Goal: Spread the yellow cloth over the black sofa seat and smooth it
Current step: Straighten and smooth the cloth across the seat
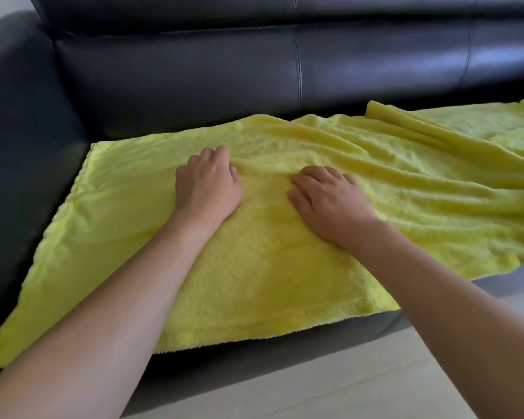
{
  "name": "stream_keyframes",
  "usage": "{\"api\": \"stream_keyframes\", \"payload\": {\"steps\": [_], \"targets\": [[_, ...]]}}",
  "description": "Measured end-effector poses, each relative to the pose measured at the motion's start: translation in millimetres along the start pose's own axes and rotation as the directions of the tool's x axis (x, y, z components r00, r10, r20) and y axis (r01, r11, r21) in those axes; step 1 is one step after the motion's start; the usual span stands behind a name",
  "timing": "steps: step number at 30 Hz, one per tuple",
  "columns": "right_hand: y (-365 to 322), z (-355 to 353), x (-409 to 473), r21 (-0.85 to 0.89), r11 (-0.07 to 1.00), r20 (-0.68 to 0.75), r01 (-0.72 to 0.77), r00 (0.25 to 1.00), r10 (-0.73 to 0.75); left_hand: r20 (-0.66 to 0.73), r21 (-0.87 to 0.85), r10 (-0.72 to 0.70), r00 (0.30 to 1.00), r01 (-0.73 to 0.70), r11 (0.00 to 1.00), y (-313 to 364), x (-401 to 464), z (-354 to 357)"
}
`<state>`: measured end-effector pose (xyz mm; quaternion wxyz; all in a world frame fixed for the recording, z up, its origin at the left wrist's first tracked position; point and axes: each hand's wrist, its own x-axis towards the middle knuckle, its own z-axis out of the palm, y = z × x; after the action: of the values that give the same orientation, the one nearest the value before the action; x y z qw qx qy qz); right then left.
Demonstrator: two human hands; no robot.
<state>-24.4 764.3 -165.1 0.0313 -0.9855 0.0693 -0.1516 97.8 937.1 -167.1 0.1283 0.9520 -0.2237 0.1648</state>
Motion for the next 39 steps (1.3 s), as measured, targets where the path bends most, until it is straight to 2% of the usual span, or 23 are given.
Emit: {"api": "stream_keyframes", "payload": {"steps": [3,5,8,10,14,16,18,21,23,25,28,29,31,32,34,36,39], "targets": [[11.2,-0.3,2.8,0.031,0.998,0.107,-0.053,0.993,0.050,0.327,-0.026,0.020,0.945,-0.012,1.000,-10.4,-6.4,0.9],[17.6,-2.1,8.0,0.037,0.996,0.200,-0.082,0.977,0.073,0.373,-0.035,0.030,0.927,-0.018,0.999,-13.6,-9.2,1.5],[19.8,-6.1,23.2,-0.017,0.996,0.244,-0.087,0.966,0.089,0.258,0.005,0.054,0.965,-0.057,0.998,-10.8,-9.6,-1.7],[16.2,-10.7,41.1,-0.046,0.995,0.171,-0.087,0.981,0.094,0.210,0.026,0.058,0.976,-0.065,0.998,-12.2,4.7,-7.7],[-1.0,-11.0,79.1,0.019,0.995,0.045,-0.094,0.995,0.093,0.173,-0.189,-0.053,0.984,0.086,0.978,-17.6,61.8,-21.0],[-6.2,-3.3,94.4,0.039,0.996,0.033,-0.075,0.997,0.074,0.183,-0.223,-0.065,0.981,0.106,0.969,-19.1,86.9,-17.5],[-3.2,6.6,107.6,0.060,0.995,0.087,-0.082,0.993,0.077,0.223,-0.214,-0.074,0.972,0.123,0.969,-20.9,105.9,-6.7],[7.3,22.0,117.2,0.059,0.991,0.257,-0.116,0.961,0.098,0.284,-0.147,-0.027,0.958,0.072,0.987,-29.4,125.0,18.3],[10.9,30.8,117.4,0.047,0.992,0.294,-0.116,0.951,0.097,0.274,-0.169,-0.007,0.962,0.055,0.984,-36.1,135.4,26.9],[11.8,35.2,115.5,0.068,0.990,0.228,-0.127,0.968,0.108,0.209,-0.215,-0.028,0.978,0.074,0.974,-40.4,144.2,33.2],[7.8,33.2,106.8,0.041,0.990,0.004,-0.137,0.991,0.137,0.051,-0.226,-0.079,0.996,0.089,0.970,-41.5,144.9,43.7],[6.6,32.3,104.4,0.027,0.991,-0.012,-0.132,0.991,0.132,0.009,-0.190,-0.058,0.998,0.059,0.980,-41.1,142.8,47.3],[6.0,34.6,100.4,0.045,0.991,0.083,-0.130,0.989,0.126,-0.049,-0.165,0.003,0.999,-0.011,0.986,-42.0,136.7,52.5],[6.9,35.5,99.7,0.052,0.989,0.146,-0.139,0.981,0.130,-0.033,-0.164,0.023,0.999,-0.028,0.986,-43.3,134.6,52.6],[7.2,33.3,98.5,0.041,0.988,0.234,-0.152,0.962,0.138,0.171,-0.108,0.013,0.985,0.005,0.994,-46.5,126.5,50.0],[3.8,30.8,93.2,0.044,0.986,0.264,-0.159,0.954,0.142,0.400,-0.024,-0.014,0.917,0.026,0.999,-49.9,115.0,46.5],[-5.0,19.7,77.9,0.040,0.982,0.307,-0.185,0.937,0.164,0.536,-0.009,0.015,0.844,-0.011,1.000,-51.3,106.3,35.7]]}}
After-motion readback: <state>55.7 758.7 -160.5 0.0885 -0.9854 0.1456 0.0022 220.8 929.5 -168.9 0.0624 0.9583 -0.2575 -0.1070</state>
